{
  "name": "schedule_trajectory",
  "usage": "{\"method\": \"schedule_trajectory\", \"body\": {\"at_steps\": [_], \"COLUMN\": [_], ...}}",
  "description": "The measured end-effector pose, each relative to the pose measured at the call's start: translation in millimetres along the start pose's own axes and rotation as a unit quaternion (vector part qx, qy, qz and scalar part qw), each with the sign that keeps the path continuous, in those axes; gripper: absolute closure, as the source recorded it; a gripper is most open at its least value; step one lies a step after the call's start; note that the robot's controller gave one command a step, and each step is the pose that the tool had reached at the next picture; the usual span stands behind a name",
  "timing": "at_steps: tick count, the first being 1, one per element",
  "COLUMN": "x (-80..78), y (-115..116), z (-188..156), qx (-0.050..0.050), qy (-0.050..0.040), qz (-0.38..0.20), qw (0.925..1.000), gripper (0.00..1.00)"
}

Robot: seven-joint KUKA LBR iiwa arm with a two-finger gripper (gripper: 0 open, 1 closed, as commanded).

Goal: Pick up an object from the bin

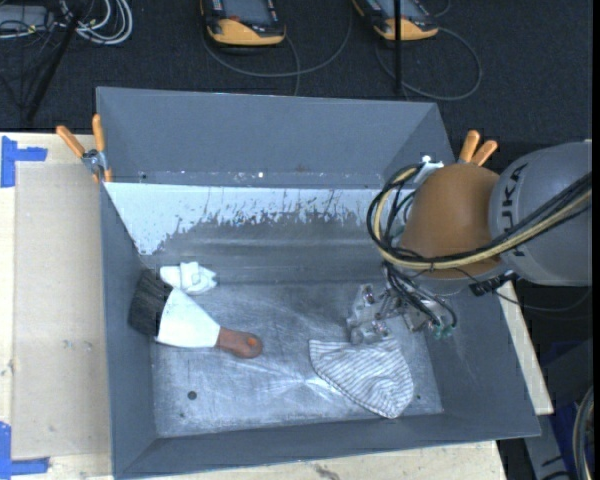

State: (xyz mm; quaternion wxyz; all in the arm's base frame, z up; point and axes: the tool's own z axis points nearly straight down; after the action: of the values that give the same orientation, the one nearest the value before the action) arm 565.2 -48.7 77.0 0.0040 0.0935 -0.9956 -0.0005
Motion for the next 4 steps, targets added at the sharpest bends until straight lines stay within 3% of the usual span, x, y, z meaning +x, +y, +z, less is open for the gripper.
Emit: {"method": "schedule_trajectory", "body": {"at_steps": [1, 2, 3, 4], "x": [0.0, 37.1, 37.3, 37.4], "y": [0, 24, 23, 23], "z": [0, -154, -155, -155], "qx": [0.000, 0.001, 0.001, 0.001], "qy": [-0.0001, -0.0038, -0.0040, -0.0040], "qz": [0.000, -0.155, -0.155, -0.155], "qw": [1.0000, 0.9878, 0.9879, 0.9879], "gripper": [1.00, 1.00, 0.00, 0.00]}}
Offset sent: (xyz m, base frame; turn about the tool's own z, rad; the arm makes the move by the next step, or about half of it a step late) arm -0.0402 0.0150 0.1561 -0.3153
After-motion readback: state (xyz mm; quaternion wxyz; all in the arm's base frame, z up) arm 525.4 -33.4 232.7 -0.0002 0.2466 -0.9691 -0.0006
